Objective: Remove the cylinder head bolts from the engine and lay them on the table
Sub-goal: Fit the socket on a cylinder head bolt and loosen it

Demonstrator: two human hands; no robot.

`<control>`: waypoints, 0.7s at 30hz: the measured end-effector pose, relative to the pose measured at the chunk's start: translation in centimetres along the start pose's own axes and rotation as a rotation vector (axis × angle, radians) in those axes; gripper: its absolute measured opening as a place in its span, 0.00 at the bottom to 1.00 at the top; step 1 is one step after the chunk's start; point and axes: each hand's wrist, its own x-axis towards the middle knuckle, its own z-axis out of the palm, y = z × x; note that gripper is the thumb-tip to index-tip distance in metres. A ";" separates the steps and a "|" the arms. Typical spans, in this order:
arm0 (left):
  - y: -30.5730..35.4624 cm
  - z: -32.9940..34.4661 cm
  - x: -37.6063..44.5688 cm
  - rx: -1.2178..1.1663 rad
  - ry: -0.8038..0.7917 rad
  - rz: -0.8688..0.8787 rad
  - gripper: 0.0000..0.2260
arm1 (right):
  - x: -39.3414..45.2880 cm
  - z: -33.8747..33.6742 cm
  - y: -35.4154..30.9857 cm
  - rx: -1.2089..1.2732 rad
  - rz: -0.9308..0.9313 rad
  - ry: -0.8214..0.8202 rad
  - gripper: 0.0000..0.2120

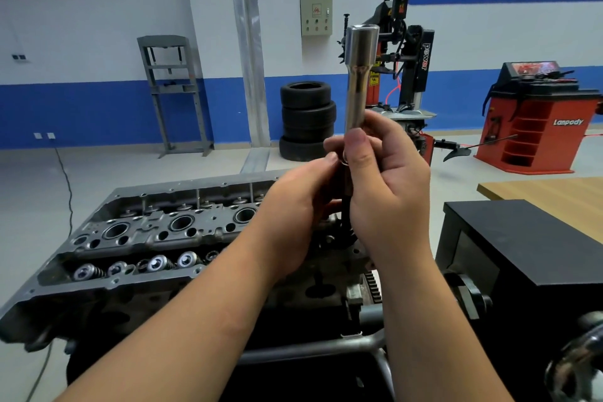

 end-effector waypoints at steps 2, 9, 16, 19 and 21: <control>0.2 0.0 -0.1 0.015 -0.024 -0.001 0.16 | 0.0 0.0 0.0 0.040 -0.006 0.019 0.08; 0.0 0.1 -0.1 0.034 0.096 0.070 0.24 | 0.2 -0.1 0.0 0.007 -0.029 -0.036 0.12; 0.2 0.4 0.0 0.022 0.119 0.007 0.18 | 0.3 -0.5 0.3 0.135 0.068 -0.045 0.09; 0.2 0.5 0.0 0.038 0.102 -0.007 0.15 | 0.3 -0.3 0.0 0.092 0.030 -0.041 0.08; 0.3 0.3 0.0 0.025 0.081 0.008 0.17 | 0.2 0.0 -0.2 0.012 -0.017 -0.033 0.09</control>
